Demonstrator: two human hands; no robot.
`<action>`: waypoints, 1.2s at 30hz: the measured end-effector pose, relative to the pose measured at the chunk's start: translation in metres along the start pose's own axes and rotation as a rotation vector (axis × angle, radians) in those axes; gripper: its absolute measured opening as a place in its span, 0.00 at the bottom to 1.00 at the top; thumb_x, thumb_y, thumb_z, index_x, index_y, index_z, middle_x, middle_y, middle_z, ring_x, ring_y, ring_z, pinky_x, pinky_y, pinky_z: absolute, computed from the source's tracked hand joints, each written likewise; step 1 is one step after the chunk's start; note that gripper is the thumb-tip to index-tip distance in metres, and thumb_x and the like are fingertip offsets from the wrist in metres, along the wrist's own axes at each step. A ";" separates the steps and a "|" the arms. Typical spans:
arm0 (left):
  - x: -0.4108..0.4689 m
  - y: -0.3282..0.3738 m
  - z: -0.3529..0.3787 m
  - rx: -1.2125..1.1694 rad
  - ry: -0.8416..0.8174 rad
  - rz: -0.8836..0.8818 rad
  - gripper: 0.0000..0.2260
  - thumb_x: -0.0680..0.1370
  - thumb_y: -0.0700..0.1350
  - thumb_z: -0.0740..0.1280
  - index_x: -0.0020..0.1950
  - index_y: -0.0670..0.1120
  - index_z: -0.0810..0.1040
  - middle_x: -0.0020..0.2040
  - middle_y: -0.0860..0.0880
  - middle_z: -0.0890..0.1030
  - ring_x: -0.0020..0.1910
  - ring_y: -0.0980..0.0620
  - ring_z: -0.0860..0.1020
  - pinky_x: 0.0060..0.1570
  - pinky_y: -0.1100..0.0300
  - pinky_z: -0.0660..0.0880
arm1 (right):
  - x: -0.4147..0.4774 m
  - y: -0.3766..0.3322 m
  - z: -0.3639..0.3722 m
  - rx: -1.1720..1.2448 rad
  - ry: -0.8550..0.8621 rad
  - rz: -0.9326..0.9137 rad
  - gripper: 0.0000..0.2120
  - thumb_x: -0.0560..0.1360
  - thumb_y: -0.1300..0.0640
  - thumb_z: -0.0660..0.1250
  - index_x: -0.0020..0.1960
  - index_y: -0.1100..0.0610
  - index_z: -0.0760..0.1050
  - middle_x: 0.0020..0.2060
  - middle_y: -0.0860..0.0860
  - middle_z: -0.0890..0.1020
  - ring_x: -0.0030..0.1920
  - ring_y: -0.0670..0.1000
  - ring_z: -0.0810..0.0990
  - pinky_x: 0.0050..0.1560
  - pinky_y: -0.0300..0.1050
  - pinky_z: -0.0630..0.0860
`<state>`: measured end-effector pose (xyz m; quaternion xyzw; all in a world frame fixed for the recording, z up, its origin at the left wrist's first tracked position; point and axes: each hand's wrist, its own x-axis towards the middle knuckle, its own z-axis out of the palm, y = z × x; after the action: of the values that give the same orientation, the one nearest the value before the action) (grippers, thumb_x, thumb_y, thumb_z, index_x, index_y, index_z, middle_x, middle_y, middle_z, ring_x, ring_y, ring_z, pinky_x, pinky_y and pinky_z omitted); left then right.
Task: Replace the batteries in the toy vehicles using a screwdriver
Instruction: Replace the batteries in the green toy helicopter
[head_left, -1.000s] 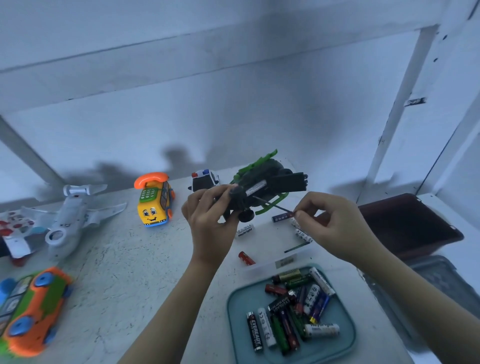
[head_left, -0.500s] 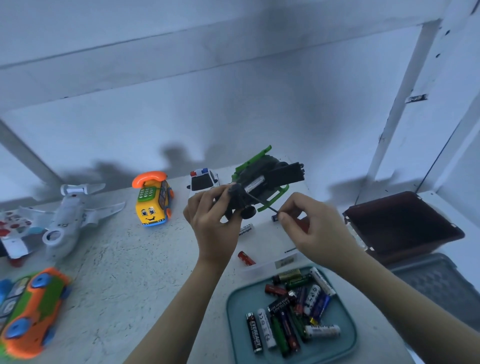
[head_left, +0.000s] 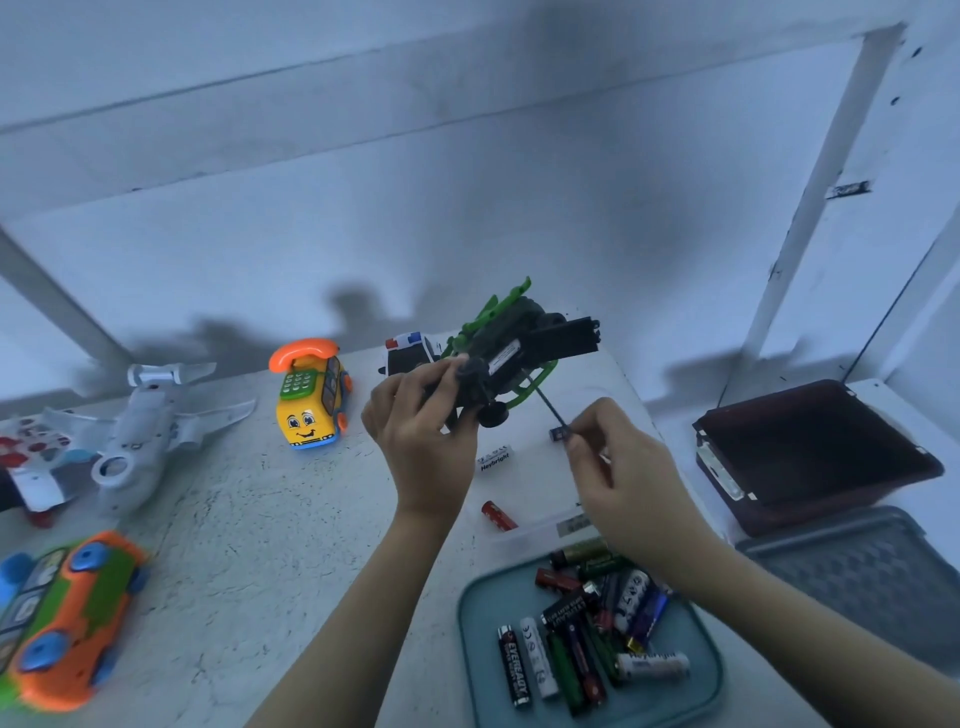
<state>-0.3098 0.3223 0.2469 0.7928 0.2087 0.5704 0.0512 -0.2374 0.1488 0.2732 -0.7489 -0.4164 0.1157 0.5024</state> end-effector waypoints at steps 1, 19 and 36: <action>0.001 -0.002 0.000 -0.002 0.003 0.000 0.17 0.64 0.34 0.79 0.52 0.43 0.85 0.47 0.50 0.83 0.44 0.44 0.76 0.43 0.48 0.71 | -0.001 0.003 -0.005 0.002 -0.005 0.010 0.05 0.79 0.60 0.60 0.45 0.57 0.69 0.31 0.56 0.76 0.22 0.43 0.66 0.24 0.35 0.62; 0.007 0.006 -0.006 -0.111 -0.003 -0.015 0.18 0.65 0.35 0.77 0.54 0.40 0.84 0.48 0.47 0.83 0.49 0.47 0.75 0.45 0.48 0.70 | 0.003 -0.014 -0.018 0.062 -0.075 -0.132 0.05 0.78 0.61 0.63 0.43 0.58 0.72 0.32 0.55 0.77 0.21 0.44 0.64 0.25 0.32 0.60; 0.011 0.004 0.006 -0.010 0.003 0.074 0.11 0.71 0.40 0.73 0.53 0.41 0.84 0.46 0.47 0.84 0.47 0.46 0.74 0.42 0.48 0.71 | 0.009 -0.018 0.011 0.182 0.009 0.071 0.07 0.80 0.59 0.59 0.43 0.56 0.69 0.31 0.53 0.73 0.25 0.44 0.65 0.30 0.43 0.66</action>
<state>-0.3006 0.3235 0.2556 0.7988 0.1764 0.5742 0.0336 -0.2471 0.1657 0.2851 -0.7151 -0.3751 0.1672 0.5657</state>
